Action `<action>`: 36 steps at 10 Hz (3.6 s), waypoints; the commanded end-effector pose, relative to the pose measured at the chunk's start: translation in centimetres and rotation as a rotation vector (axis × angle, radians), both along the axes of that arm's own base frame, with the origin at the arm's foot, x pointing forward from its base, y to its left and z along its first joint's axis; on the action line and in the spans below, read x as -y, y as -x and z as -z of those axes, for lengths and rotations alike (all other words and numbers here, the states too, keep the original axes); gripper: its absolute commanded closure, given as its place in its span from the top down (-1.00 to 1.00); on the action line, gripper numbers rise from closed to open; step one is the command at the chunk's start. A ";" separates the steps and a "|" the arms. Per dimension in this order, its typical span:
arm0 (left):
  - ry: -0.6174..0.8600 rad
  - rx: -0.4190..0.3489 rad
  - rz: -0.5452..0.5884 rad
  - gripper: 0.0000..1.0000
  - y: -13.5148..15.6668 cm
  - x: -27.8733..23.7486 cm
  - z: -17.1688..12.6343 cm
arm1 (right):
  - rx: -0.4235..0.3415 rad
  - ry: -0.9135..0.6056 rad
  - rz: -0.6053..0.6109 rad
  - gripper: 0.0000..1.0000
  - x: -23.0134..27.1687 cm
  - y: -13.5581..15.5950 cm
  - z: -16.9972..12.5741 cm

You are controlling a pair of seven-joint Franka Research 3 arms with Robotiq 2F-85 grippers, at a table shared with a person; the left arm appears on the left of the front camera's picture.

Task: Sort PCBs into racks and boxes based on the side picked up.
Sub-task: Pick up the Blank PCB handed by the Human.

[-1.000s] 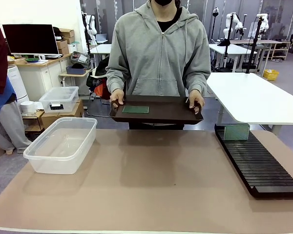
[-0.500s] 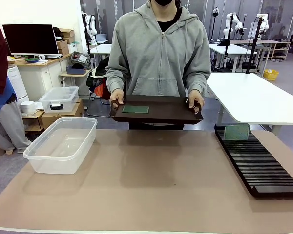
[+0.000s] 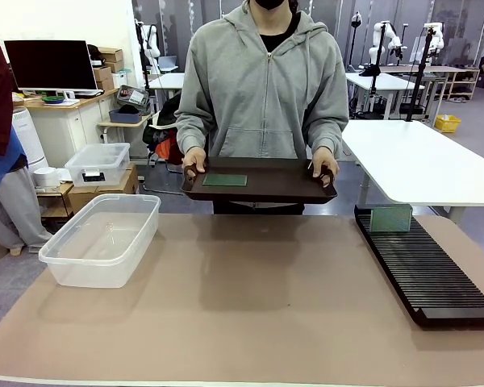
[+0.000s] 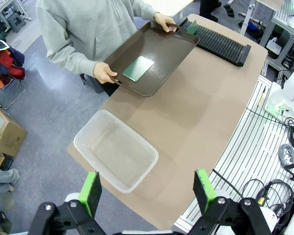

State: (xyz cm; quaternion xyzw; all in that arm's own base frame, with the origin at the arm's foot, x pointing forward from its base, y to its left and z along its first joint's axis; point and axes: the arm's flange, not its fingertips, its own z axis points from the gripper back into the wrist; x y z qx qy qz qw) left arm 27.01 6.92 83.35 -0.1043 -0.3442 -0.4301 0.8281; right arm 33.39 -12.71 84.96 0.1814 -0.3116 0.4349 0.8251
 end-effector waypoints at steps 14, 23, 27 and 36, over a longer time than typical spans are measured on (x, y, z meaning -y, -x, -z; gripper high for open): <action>0.004 -0.004 -0.004 1.00 0.0 0.1 0.1 | 0.150 0.061 0.103 1.00 0.2 0.9 -0.8; 0.004 -0.004 -0.004 1.00 0.0 0.1 0.1 | 0.150 0.061 0.103 1.00 0.2 0.9 -0.8; 0.004 -0.004 -0.004 1.00 0.0 0.1 0.1 | 0.150 0.061 0.103 1.00 0.2 0.9 -0.8; 0.004 -0.004 -0.004 1.00 0.0 0.1 0.1 | 0.150 0.061 0.103 1.00 0.2 0.9 -0.8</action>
